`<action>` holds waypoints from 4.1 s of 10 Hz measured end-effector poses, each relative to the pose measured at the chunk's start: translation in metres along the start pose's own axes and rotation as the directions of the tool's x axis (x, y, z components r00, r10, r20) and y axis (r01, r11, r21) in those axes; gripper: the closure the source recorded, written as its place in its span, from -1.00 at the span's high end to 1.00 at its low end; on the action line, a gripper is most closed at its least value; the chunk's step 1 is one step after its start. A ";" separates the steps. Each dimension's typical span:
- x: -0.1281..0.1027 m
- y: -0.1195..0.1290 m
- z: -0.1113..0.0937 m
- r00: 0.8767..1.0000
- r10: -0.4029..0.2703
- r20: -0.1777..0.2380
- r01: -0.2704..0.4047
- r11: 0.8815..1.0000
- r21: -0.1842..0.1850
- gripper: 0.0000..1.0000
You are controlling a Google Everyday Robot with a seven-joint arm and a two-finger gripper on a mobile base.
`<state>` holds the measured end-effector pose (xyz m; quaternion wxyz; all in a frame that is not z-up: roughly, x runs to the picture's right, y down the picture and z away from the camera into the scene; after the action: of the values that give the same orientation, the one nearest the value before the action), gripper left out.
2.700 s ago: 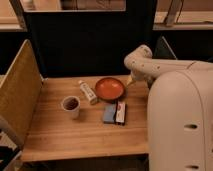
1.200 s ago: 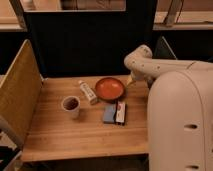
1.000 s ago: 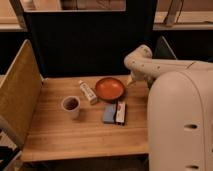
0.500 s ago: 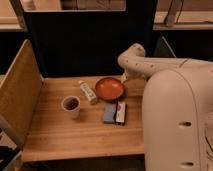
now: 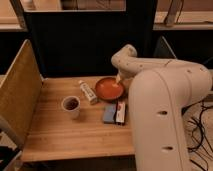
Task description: Drag the ceramic bowl in a circle
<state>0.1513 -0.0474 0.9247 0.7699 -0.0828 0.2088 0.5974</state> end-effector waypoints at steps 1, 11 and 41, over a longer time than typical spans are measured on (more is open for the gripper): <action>0.002 0.003 0.016 0.999 0.001 -0.035 -0.001 1.000 0.003 0.60; 0.014 0.020 0.078 0.979 0.003 -0.205 -0.012 0.999 -0.041 -0.53; -0.019 -0.019 0.044 0.987 0.008 -0.163 0.029 0.975 0.220 -1.00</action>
<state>0.1753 -0.0528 0.9696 0.7578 -0.0460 0.3359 0.5575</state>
